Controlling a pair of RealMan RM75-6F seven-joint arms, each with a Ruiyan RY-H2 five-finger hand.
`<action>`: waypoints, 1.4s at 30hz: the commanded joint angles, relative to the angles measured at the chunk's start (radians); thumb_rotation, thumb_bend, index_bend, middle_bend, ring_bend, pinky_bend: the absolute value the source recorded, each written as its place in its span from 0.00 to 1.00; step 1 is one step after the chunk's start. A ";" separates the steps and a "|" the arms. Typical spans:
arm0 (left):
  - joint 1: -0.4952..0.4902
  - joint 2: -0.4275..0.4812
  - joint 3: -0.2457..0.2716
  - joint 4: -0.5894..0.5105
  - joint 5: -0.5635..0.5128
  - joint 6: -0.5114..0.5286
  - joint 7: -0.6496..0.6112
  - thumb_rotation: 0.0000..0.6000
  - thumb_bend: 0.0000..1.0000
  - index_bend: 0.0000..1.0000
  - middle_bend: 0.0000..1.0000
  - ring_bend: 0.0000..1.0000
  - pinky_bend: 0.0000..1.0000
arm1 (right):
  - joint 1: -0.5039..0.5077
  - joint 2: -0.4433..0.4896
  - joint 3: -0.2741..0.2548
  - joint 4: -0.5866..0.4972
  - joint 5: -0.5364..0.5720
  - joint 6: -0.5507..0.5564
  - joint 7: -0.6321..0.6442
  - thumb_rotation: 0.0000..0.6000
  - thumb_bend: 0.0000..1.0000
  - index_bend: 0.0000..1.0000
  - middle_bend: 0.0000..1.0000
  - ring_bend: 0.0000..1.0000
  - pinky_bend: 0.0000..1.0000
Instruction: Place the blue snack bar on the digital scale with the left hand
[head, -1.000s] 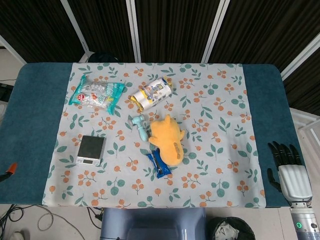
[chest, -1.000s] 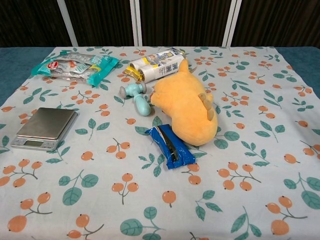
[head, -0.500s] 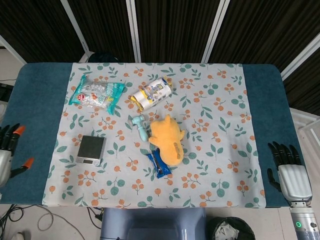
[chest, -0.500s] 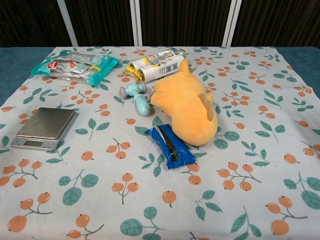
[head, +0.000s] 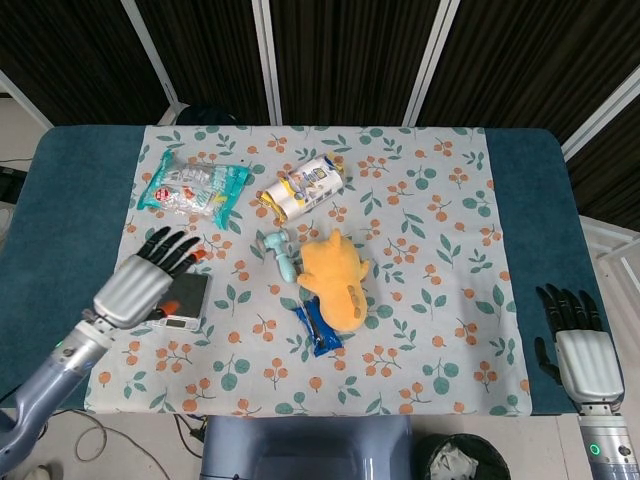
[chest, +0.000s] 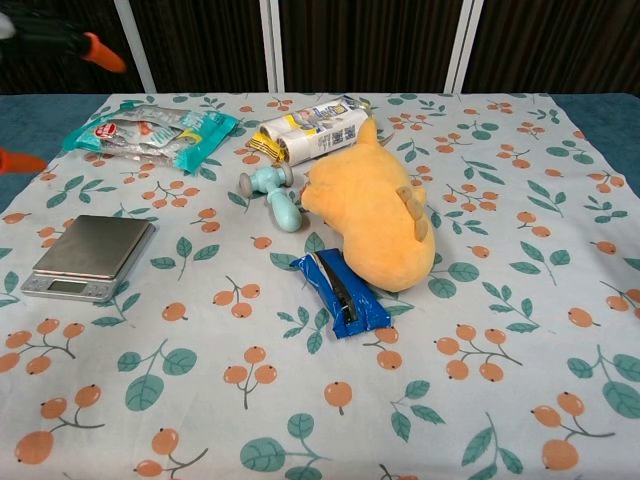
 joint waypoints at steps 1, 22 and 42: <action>-0.098 -0.116 -0.019 -0.001 -0.077 -0.111 0.090 1.00 0.19 0.15 0.07 0.00 0.06 | -0.001 0.000 0.002 0.000 0.003 0.001 -0.004 1.00 0.59 0.00 0.09 0.09 0.00; -0.264 -0.509 0.011 0.213 -0.198 -0.202 0.258 1.00 0.19 0.19 0.21 0.10 0.22 | -0.013 0.016 0.014 -0.003 0.017 0.020 0.014 1.00 0.59 0.00 0.09 0.09 0.00; -0.328 -0.629 0.050 0.352 -0.205 -0.215 0.242 1.00 0.19 0.24 0.30 0.21 0.32 | -0.016 0.020 0.024 -0.007 0.028 0.026 0.029 1.00 0.59 0.00 0.09 0.09 0.00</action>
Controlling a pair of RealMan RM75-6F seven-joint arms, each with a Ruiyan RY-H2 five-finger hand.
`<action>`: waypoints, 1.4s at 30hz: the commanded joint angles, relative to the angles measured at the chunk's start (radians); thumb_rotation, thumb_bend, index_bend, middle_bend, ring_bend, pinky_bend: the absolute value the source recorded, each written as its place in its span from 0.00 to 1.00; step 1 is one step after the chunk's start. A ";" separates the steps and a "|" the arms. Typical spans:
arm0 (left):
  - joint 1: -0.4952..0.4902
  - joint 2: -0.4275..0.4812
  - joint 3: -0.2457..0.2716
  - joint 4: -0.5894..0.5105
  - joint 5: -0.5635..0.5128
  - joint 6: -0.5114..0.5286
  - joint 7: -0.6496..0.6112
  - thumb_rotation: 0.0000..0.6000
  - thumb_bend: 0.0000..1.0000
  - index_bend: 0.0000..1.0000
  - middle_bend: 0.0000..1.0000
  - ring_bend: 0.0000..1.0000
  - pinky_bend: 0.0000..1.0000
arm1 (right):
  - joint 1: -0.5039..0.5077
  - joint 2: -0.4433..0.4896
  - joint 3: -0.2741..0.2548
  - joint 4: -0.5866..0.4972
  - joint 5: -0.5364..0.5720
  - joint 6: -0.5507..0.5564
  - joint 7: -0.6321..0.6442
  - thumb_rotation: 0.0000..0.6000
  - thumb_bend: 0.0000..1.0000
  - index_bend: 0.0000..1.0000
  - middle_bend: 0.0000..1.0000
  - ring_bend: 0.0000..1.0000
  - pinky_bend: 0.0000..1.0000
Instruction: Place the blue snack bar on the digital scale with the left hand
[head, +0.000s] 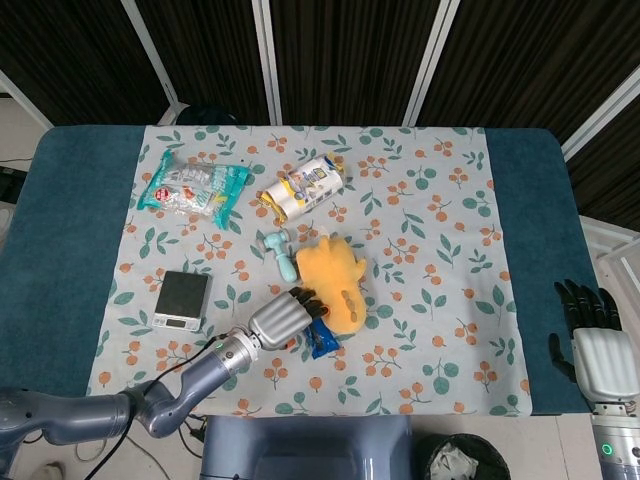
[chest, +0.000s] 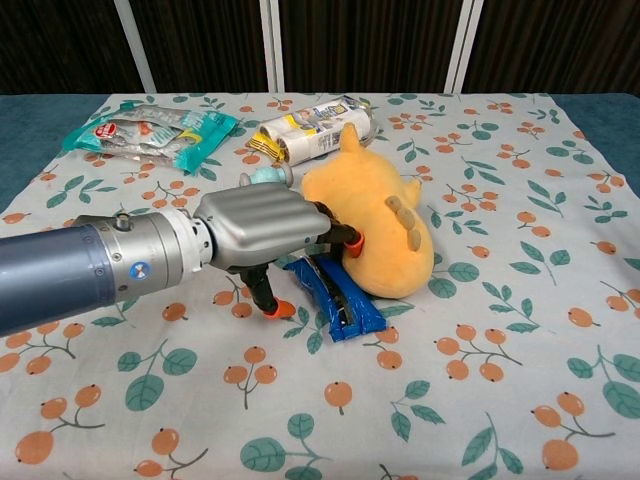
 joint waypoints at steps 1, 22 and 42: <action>-0.006 -0.011 0.009 0.014 0.010 0.006 -0.001 1.00 0.19 0.24 0.31 0.23 0.33 | 0.000 0.000 0.001 -0.001 0.002 0.000 0.002 1.00 0.59 0.00 0.09 0.09 0.00; -0.014 -0.053 0.060 0.087 0.069 0.062 -0.002 1.00 0.29 0.39 0.52 0.38 0.46 | -0.002 0.003 0.008 -0.005 0.012 0.000 0.014 1.00 0.59 0.00 0.09 0.09 0.00; 0.035 0.052 0.082 0.048 0.143 0.216 -0.008 1.00 0.41 0.49 0.62 0.45 0.54 | -0.001 0.002 0.007 -0.009 0.015 -0.008 0.017 1.00 0.59 0.00 0.09 0.09 0.00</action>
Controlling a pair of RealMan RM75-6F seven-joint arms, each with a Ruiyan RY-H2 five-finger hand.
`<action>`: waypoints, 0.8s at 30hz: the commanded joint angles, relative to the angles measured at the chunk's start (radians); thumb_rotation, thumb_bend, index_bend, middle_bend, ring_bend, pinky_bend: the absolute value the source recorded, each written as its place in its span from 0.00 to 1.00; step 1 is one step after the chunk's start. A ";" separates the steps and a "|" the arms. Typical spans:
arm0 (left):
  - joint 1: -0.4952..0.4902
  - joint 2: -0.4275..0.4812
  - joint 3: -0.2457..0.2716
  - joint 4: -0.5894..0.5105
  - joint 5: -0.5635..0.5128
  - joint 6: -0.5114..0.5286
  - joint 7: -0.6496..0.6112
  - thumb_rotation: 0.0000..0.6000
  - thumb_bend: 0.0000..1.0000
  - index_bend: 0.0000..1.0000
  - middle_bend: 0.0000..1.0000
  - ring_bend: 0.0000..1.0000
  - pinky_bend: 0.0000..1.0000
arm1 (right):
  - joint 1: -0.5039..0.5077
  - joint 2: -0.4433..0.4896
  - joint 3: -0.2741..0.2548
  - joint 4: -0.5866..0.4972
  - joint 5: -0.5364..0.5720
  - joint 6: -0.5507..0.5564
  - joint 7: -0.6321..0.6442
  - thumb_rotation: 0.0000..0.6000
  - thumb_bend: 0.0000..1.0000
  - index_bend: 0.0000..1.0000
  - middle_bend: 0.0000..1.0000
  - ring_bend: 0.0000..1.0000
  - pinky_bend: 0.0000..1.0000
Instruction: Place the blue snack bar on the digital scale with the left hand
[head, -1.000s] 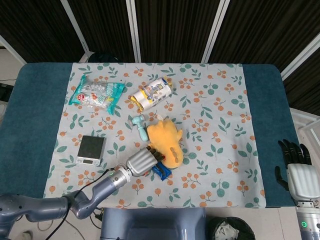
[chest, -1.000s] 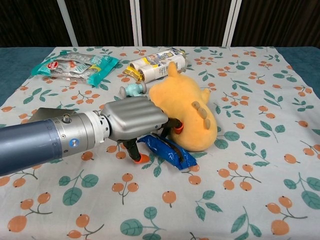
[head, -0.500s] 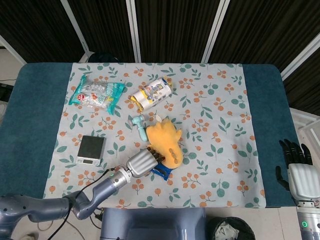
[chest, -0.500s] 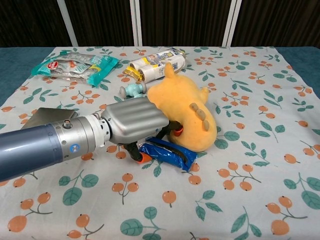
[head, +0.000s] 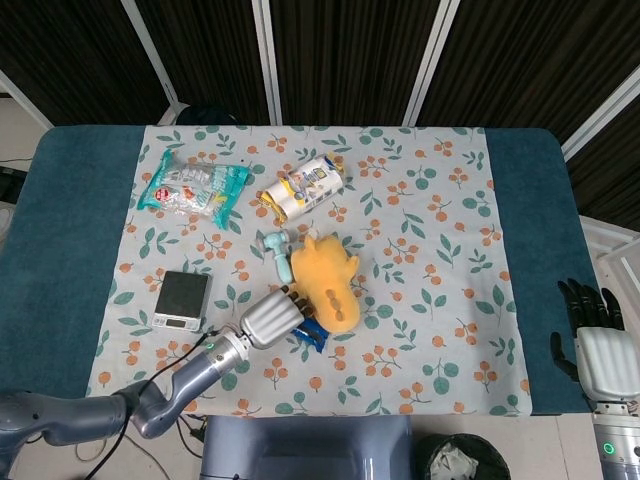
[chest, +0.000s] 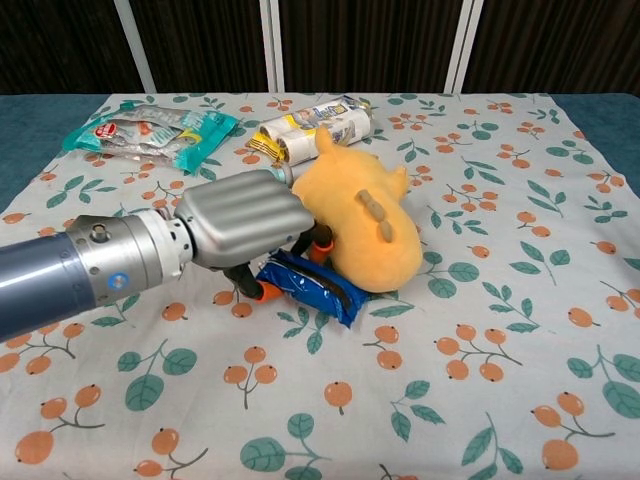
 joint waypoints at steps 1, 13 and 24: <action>0.023 0.059 0.004 -0.040 0.017 0.043 -0.021 1.00 0.41 0.49 0.62 0.45 0.54 | 0.001 -0.001 -0.001 -0.001 -0.001 -0.001 -0.002 1.00 0.59 0.00 0.09 0.09 0.00; 0.094 0.261 0.022 -0.134 0.050 0.151 -0.105 1.00 0.41 0.49 0.62 0.45 0.54 | 0.001 -0.008 -0.002 -0.012 -0.008 0.003 -0.018 1.00 0.59 0.00 0.09 0.09 0.00; 0.200 0.363 0.089 -0.016 0.081 0.250 -0.286 1.00 0.41 0.49 0.61 0.45 0.54 | 0.002 -0.014 -0.002 -0.015 -0.005 0.001 -0.028 1.00 0.59 0.00 0.09 0.09 0.00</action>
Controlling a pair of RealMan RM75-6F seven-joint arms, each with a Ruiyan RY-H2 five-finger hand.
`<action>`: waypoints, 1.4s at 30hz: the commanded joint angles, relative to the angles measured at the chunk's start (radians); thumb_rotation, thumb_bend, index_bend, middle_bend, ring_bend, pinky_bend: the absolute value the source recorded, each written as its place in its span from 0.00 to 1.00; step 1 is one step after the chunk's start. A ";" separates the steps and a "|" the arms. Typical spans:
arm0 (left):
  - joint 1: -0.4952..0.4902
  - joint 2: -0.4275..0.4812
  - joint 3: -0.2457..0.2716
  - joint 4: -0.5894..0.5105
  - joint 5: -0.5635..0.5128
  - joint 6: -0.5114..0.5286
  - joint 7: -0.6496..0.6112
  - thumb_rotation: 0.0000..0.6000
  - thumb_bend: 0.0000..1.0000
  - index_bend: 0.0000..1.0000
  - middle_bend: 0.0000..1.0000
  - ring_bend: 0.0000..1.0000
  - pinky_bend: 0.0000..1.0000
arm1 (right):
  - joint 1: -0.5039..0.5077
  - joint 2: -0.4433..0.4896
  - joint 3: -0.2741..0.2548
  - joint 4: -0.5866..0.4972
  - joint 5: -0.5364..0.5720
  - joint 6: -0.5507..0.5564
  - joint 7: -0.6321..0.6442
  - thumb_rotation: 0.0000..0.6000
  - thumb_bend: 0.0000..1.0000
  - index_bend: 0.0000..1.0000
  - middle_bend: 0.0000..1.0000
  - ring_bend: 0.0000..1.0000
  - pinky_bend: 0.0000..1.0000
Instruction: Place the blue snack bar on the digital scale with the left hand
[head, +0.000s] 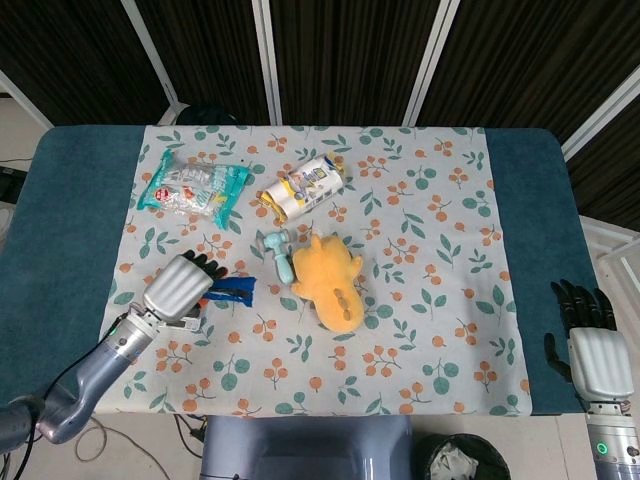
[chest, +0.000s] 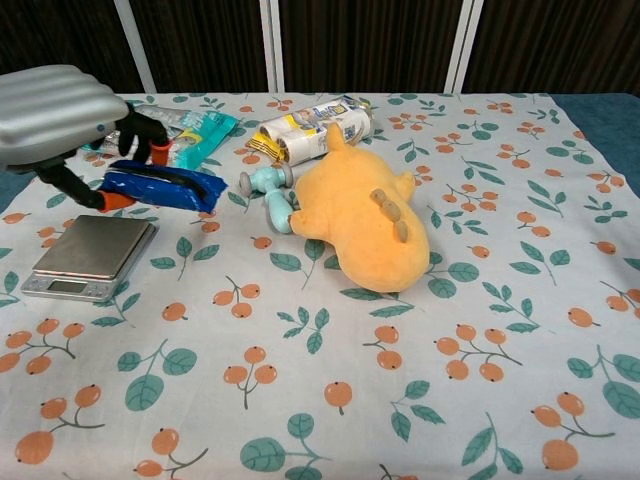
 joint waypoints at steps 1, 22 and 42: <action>0.041 0.022 0.035 0.073 0.020 0.032 -0.074 1.00 0.40 0.49 0.61 0.45 0.54 | 0.000 -0.002 0.000 -0.002 0.000 0.001 -0.004 1.00 0.59 0.00 0.09 0.09 0.00; 0.096 -0.077 0.102 0.414 0.107 0.065 -0.297 1.00 0.40 0.48 0.59 0.45 0.53 | 0.000 -0.012 0.005 -0.001 0.009 0.001 -0.016 1.00 0.59 0.00 0.09 0.09 0.00; 0.065 -0.125 0.100 0.504 0.130 0.019 -0.327 1.00 0.25 0.36 0.44 0.30 0.39 | 0.001 -0.015 0.005 0.001 0.011 0.000 -0.020 1.00 0.59 0.00 0.09 0.09 0.00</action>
